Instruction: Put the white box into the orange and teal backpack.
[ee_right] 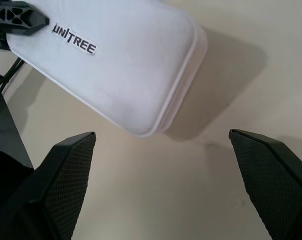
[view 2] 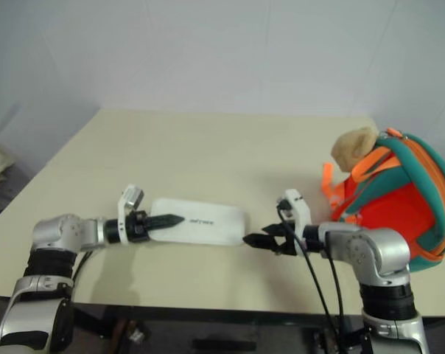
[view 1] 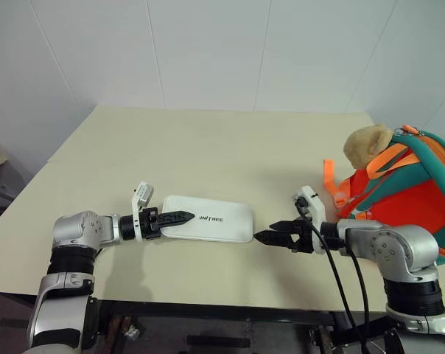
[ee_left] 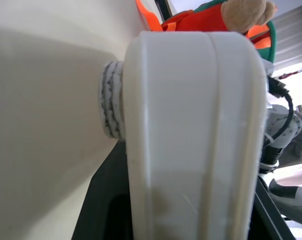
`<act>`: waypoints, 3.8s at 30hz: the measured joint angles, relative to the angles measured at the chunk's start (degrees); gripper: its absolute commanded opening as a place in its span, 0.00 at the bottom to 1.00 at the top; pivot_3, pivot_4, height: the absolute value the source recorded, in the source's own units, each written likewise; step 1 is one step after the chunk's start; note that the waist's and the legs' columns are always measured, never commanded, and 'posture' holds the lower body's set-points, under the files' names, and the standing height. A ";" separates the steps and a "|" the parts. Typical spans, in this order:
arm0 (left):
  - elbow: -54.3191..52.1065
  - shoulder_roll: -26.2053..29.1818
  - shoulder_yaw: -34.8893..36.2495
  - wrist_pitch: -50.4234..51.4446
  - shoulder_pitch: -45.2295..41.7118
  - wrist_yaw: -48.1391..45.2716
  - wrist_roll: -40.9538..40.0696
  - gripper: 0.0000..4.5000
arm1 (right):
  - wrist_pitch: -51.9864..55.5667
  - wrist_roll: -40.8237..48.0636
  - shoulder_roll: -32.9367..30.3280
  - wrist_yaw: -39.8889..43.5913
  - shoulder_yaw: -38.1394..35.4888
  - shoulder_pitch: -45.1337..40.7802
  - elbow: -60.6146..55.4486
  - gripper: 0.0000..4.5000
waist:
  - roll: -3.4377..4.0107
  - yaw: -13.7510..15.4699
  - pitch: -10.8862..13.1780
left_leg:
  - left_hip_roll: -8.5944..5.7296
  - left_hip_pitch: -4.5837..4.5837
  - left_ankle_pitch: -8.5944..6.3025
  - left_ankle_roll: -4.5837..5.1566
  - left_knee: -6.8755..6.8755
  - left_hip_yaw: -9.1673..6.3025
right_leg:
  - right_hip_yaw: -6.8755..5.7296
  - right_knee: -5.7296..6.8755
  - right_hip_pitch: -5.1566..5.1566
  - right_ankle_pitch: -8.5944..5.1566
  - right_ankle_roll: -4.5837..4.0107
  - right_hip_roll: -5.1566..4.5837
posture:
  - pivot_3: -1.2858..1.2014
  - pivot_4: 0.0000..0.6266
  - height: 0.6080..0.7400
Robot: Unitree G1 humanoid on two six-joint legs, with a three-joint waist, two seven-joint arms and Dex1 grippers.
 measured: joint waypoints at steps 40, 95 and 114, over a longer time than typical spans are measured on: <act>-5.81 -4.78 2.12 -35.97 9.08 -4.39 -1.90 0.28 | -33.54 -25.28 12.09 -39.31 -7.01 15.08 -14.25 1.00 | -0.01 -0.04 -0.01 | 0.01 -0.12 0.10 0.19 0.01 0.01 | -0.01 -0.41 0.06 0.36 -0.13 0.00 | 0.52 0.24 1.00; -12.15 -1.63 5.41 -33.96 14.23 -0.91 -6.18 0.28 | -66.98 -29.01 18.17 -38.02 -7.27 -7.56 29.18 0.01 | 0.02 -1.62 0.00 | 0.03 -0.08 0.22 0.18 -0.18 0.03 | 0.00 -0.38 0.01 0.48 -0.12 0.01 | 0.52 0.24 1.00; -3.50 5.37 10.20 -40.14 14.42 -1.61 -5.22 0.28 | -17.32 22.54 13.59 -11.65 -2.76 -15.33 8.36 0.01 | 0.04 -1.36 0.02 | 0.16 -0.20 0.22 0.18 -0.39 0.08 | -0.01 -0.43 -0.14 0.47 -0.14 0.08 | 0.52 0.24 1.00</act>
